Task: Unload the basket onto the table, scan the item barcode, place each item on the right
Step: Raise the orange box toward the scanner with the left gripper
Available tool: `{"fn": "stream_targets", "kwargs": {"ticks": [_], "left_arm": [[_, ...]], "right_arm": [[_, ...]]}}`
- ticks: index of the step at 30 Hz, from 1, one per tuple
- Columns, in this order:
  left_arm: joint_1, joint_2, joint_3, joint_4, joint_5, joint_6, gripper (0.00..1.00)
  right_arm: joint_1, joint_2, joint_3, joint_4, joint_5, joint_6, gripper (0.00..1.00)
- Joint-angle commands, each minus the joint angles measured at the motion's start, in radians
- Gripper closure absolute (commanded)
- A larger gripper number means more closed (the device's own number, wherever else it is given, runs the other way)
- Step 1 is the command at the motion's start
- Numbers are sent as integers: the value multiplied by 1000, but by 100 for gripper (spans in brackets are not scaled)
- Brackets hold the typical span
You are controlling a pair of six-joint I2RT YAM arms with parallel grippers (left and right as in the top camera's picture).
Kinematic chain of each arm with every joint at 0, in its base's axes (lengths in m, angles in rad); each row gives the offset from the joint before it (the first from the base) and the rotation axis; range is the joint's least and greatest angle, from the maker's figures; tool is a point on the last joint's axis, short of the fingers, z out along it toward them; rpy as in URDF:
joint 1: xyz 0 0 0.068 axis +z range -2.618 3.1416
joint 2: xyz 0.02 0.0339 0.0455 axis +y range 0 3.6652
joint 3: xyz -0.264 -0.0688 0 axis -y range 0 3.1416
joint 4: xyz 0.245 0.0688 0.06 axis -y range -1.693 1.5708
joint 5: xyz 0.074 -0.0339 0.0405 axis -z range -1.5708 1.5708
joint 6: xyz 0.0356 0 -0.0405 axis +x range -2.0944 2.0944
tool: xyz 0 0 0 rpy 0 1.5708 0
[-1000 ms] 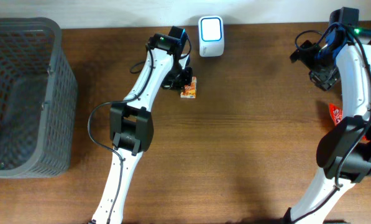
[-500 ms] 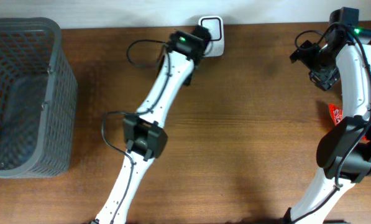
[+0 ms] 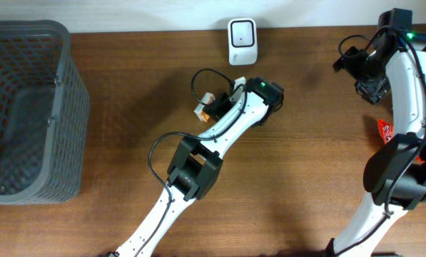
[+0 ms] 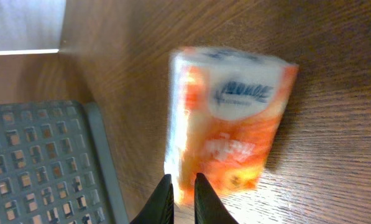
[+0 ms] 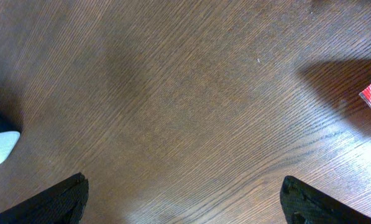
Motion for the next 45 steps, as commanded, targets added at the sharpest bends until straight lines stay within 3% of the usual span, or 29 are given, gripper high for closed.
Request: {"fn": "stream_targets", "kwargs": {"ticks": [1,3,7,11,14,16,18,20,25,29,34,42,45], "left_arm": [[4,-10,-2,-2,56,-16,87],[3,-10,-2,-2,100,-16,80],[22,-17,30,-2,132,-16,82],[149,-27,189,2,416,3,80],[250,-27,208,51,654,117,79],[284,-26,208,47,716,186,95],[287,-26,208,39,837,338,94],[252,-26,208,51,834,412,86],[220,-26,208,71,758,412,69],[222,-26,208,74,624,403,65],[222,-25,195,71,585,404,64],[240,-25,69,121,544,404,66],[243,-25,68,140,605,404,95]], "right_arm": [[4,8,-8,0,-5,-1,1],[4,8,-8,0,-5,-1,1],[4,8,-8,-1,-5,-1,1],[4,8,-8,-1,-5,-1,1],[4,8,-8,0,-5,-1,1],[4,8,-8,0,-5,-1,1],[4,8,-8,0,-5,-1,1],[4,8,-8,0,-5,-1,1],[4,8,-8,-1,-5,-1,1],[4,8,-8,-1,-5,-1,1],[4,8,-8,-1,-5,-1,1],[4,8,-8,0,-5,-1,1],[4,8,-8,0,-5,-1,1]]}}
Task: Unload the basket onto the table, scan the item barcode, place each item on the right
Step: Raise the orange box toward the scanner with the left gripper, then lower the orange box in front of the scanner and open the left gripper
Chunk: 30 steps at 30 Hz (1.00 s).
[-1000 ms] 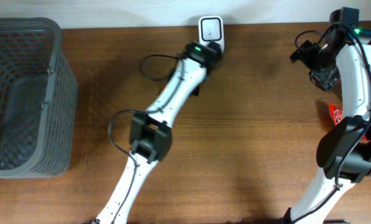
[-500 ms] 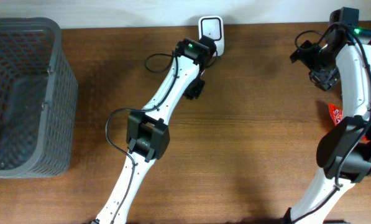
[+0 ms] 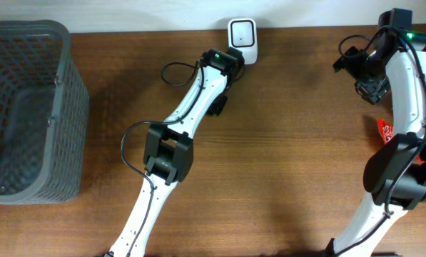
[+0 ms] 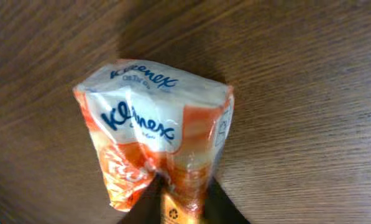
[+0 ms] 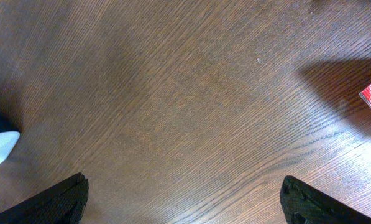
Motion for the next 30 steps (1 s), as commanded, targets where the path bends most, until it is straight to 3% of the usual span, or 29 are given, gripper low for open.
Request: {"fn": "stream_targets", "kwargs": {"ticks": [1,4,7,11,15,19,23,30], "left_arm": [[8,-23,-12,15,84,6,100],[8,-29,-12,10,214,6,100],[11,-91,6,19,631,76,100],[16,-156,20,80,938,79,100],[40,-115,-3,86,1050,27,100],[78,-24,-3,113,1105,-100,100],[121,27,-3,138,1225,-100,100],[172,60,-3,156,1213,-103,96]], "right_arm": [[4,8,-8,-1,-5,-2,1],[4,8,-8,-1,-5,-2,1],[4,8,-8,-1,-5,-2,1],[4,8,-8,-1,-5,-2,2],[4,8,-8,0,-5,-2,1],[4,8,-8,0,-5,-2,1],[4,8,-8,0,-5,-2,1],[4,8,-8,0,-5,-2,1]]}}
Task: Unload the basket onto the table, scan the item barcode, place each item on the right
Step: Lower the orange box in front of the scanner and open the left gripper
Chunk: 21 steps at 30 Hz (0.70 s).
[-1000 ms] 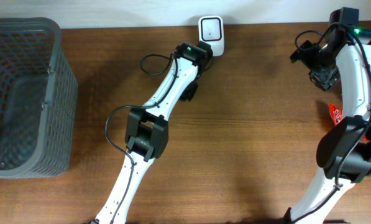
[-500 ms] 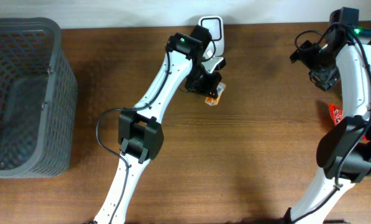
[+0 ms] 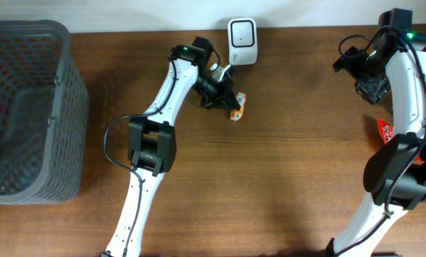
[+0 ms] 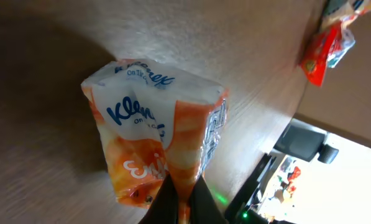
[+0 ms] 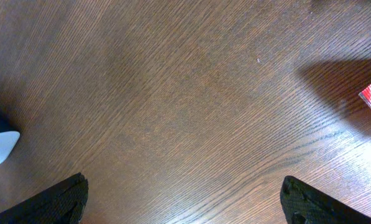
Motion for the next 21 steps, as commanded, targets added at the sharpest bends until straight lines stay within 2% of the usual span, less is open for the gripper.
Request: {"fn": "stream_targets", "kwargs": {"ticks": [1,5,6,9,13,16,21], "left_arm": [[27,16,-1,-3,-41,0,93],[36,17,-1,-3,-106,1,86],[36,17,-1,-6,-139,0,76],[36,17,-1,-26,-262,0,76],[50,14,1,-33,-269,0,72],[65,2,16,-55,-269,0,73],[71,-7,212,-145,-270,7,69]], "right_arm": [[4,8,-8,0,-5,-2,1],[4,8,-8,-1,-5,-2,1],[4,8,-8,0,-5,-2,1],[4,8,-8,0,-5,-2,1],[4,8,-8,0,-5,-2,1],[4,8,-8,0,-5,-2,1],[4,8,-8,-1,-5,-2,1]]}}
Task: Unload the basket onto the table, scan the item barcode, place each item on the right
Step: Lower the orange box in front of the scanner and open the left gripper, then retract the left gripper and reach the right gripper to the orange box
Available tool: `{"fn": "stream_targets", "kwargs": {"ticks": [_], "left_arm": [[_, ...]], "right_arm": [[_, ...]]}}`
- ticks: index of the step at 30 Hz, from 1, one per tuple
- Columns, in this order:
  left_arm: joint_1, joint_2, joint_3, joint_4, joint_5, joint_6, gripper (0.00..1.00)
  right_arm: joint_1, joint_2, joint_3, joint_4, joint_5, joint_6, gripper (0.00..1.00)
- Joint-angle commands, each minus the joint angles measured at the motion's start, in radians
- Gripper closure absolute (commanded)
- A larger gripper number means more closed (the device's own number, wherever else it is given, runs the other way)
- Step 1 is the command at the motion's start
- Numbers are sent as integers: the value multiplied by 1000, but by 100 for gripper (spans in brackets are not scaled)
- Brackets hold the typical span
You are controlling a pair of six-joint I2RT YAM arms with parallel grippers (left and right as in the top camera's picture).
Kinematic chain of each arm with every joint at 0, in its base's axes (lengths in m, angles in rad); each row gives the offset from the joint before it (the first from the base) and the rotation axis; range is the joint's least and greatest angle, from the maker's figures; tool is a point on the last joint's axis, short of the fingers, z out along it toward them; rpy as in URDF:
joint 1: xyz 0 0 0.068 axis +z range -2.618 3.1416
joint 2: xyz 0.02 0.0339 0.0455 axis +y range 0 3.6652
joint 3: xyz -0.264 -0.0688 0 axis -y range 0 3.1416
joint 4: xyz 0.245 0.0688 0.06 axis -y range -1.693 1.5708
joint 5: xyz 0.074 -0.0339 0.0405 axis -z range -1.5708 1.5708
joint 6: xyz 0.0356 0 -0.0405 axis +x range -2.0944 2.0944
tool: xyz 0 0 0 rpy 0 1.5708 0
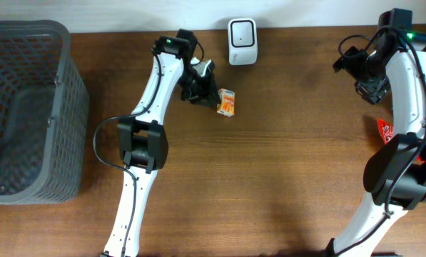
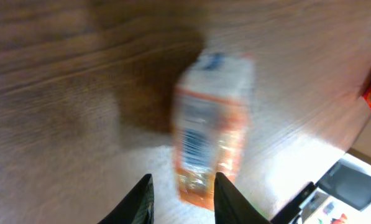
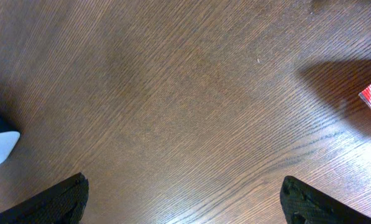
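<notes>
The orange-and-white Kleenex tissue pack lies on the wooden table below and left of the white scanner. My left gripper is at the pack's left end, open. In the left wrist view the pack is blurred, with a barcode-like label facing the camera; its near end sits just beyond the left gripper, whose fingers stand apart without touching it. My right gripper is open over bare wood at the far right.
A grey mesh basket stands at the left edge. A red packet lies by the right arm and shows as a red corner in the right wrist view. The scanner's white corner shows there too.
My left gripper was shut on the tissue pack; now its fingers are apart and the pack lies on the table, slightly further left. The right arm has not moved.
My left gripper was shut on the pack's edge at mid-table, below and left of the scanner. Then it held the pack right beside the scanner. Then it held it tilted just below the scanner. Now the pack lies released on the table.
</notes>
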Motion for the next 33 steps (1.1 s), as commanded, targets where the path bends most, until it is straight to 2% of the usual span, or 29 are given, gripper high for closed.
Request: {"fn": "stream_targets", "kwargs": {"ticks": [1,5,12,14,17,18,20,21,23,24,25,27,29,30,31,33], "left_arm": [[0,-7,143,-45,-23,13,68],[0,-6,172,-71,-66,13,69],[-80,-6,171,-106,-338,13,65],[-105,-6,171,-106,-459,7,65],[-113,-6,171,-114,-618,-82,57],[-105,-6,171,-118,-637,-113,49],[-81,-6,171,-121,-640,-131,48],[-63,-6,171,-125,-640,-131,40],[-29,-6,171,-133,-644,-153,32],[-12,-6,171,-134,-644,-153,9],[5,-6,171,-133,-644,-153,1],[29,-6,171,-145,-648,-152,1],[44,-6,171,-163,-654,-151,1],[47,-6,171,-166,-662,-152,1],[52,-6,171,-166,-662,-153,1],[64,-6,171,-162,-661,-153,1]], "right_arm": [[4,8,-8,-1,-5,-2,1],[4,8,-8,0,-5,-2,1],[4,8,-8,0,-5,-2,1],[4,8,-8,0,-5,-2,1],[4,8,-8,0,-5,-2,1],[4,8,-8,0,-5,-2,1],[4,8,-8,0,-5,-2,1],[4,8,-8,-1,-5,-2,1],[4,8,-8,0,-5,-2,1],[4,8,-8,0,-6,-1,1],[5,8,-8,4,-19,3,1],[4,8,-8,4,-21,2,1],[5,7,-8,-1,-131,-3,1],[6,8,-8,3,-212,-45,1],[23,13,-13,3,-318,-133,9],[90,21,-48,14,-375,-263,11]]}}
